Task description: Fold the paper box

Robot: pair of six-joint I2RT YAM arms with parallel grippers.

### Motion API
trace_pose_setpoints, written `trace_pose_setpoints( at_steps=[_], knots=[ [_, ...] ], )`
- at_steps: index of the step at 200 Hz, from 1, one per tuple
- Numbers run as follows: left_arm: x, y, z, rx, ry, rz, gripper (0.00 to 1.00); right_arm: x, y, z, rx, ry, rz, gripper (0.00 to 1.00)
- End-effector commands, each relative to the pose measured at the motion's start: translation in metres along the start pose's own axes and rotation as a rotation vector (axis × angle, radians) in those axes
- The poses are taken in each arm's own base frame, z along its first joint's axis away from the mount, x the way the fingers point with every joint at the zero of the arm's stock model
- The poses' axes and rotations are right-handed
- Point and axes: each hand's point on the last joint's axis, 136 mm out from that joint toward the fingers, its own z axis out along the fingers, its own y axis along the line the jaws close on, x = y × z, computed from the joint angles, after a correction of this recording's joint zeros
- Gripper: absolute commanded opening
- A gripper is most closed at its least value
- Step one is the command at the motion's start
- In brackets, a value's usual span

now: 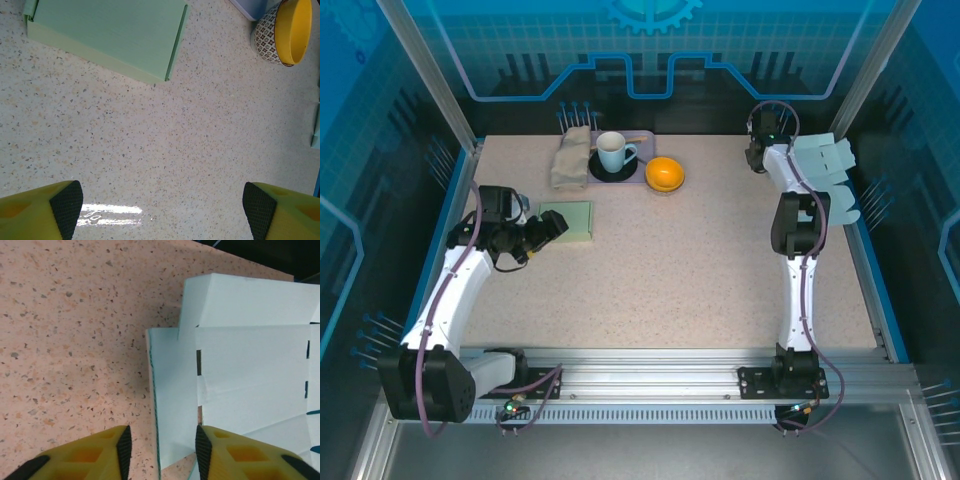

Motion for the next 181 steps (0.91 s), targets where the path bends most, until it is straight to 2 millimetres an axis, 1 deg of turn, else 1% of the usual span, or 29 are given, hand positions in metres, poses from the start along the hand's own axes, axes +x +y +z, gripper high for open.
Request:
trace_pose_setpoints(
  at_steps=[1,28,62,76,85,107,126,145,151,157,164,170,173,175,181],
  knots=[
    [0.007,0.0,0.001,0.005,0.034,0.004,0.87,0.017,0.007,0.006,-0.044,0.073,0.01,0.37],
    [0.008,0.0,0.001,0.006,0.034,0.003,0.87,0.017,0.008,0.007,-0.026,0.08,0.009,0.36],
    [0.007,-0.001,0.002,0.007,0.038,0.002,0.87,0.021,0.006,0.01,0.003,0.115,0.02,0.32],
    [0.007,-0.001,0.002,0.007,0.039,0.002,0.87,0.021,0.005,0.011,0.015,0.117,0.026,0.28],
    [0.007,-0.001,0.002,0.007,0.042,0.001,0.87,0.02,0.004,0.011,0.019,0.113,0.029,0.23],
    [0.007,0.0,0.004,0.005,0.046,0.001,0.87,0.018,-0.001,0.011,0.039,0.107,0.035,0.0],
    [0.006,0.0,0.004,0.006,0.045,-0.001,0.87,0.01,-0.004,0.004,0.029,0.078,0.044,0.0],
    [0.007,0.0,0.004,0.006,0.048,-0.003,0.87,-0.006,-0.007,-0.017,-0.011,0.018,0.061,0.0],
    [0.007,0.0,0.004,0.008,0.047,-0.004,0.87,-0.012,-0.009,-0.029,-0.024,-0.007,0.071,0.0],
    [0.007,-0.001,0.003,0.009,0.042,-0.006,0.87,-0.019,-0.01,-0.042,-0.039,-0.033,0.078,0.0],
    [0.007,-0.001,0.002,0.014,0.038,-0.007,0.87,-0.022,-0.012,-0.056,-0.05,-0.049,0.086,0.0],
    [0.007,-0.003,0.0,0.019,0.032,-0.007,0.87,-0.026,-0.015,-0.074,-0.052,-0.073,0.1,0.0],
    [0.007,-0.003,0.0,0.021,0.031,-0.009,0.87,-0.025,-0.014,-0.078,-0.055,-0.075,0.103,0.0],
    [0.007,-0.003,-0.001,0.02,0.027,-0.009,0.87,-0.029,-0.018,-0.09,-0.054,-0.095,0.112,0.0],
    [0.006,-0.004,-0.002,0.025,0.019,-0.01,0.86,-0.029,-0.021,-0.108,-0.059,-0.119,0.127,0.0]
  ],
)
